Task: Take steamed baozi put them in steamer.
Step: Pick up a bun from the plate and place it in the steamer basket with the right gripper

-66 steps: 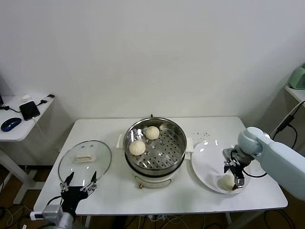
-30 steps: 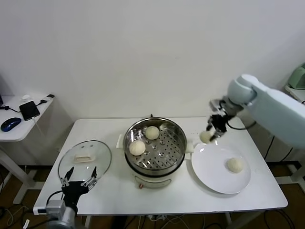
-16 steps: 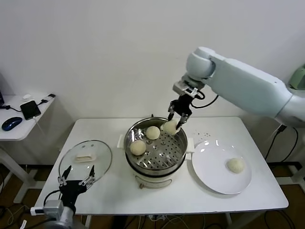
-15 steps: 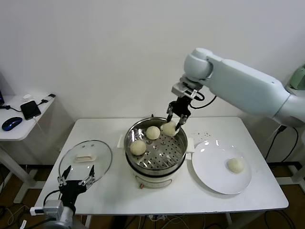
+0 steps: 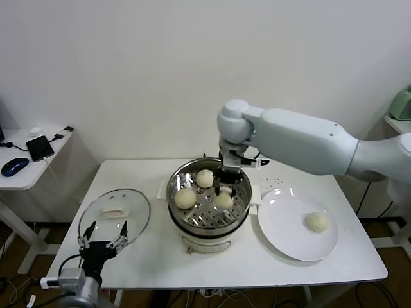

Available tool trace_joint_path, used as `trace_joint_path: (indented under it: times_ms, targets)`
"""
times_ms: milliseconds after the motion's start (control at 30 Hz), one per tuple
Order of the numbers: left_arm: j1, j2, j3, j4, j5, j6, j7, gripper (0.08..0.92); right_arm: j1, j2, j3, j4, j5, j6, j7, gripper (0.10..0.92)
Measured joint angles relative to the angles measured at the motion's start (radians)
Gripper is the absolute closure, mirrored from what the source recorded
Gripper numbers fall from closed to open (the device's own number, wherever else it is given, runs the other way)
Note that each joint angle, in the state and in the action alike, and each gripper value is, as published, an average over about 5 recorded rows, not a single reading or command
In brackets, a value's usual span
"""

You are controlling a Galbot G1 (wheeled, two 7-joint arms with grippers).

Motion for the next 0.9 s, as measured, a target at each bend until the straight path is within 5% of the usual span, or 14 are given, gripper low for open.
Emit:
trace_joint_path:
  times_ms: [533,900]
  targets:
    - [-0.002,0.0,0.003,0.001,0.001,0.0,-0.001,0.177,-0.064,0.04,-0.013,0.033,-0.066,0.023,0.056,0.563]
    - [0.013,0.0,0.001,-0.015,0.002,0.0,-0.002,0.177,-0.053,0.009,0.009,0.071,-0.042,-0.101,0.065,0.299]
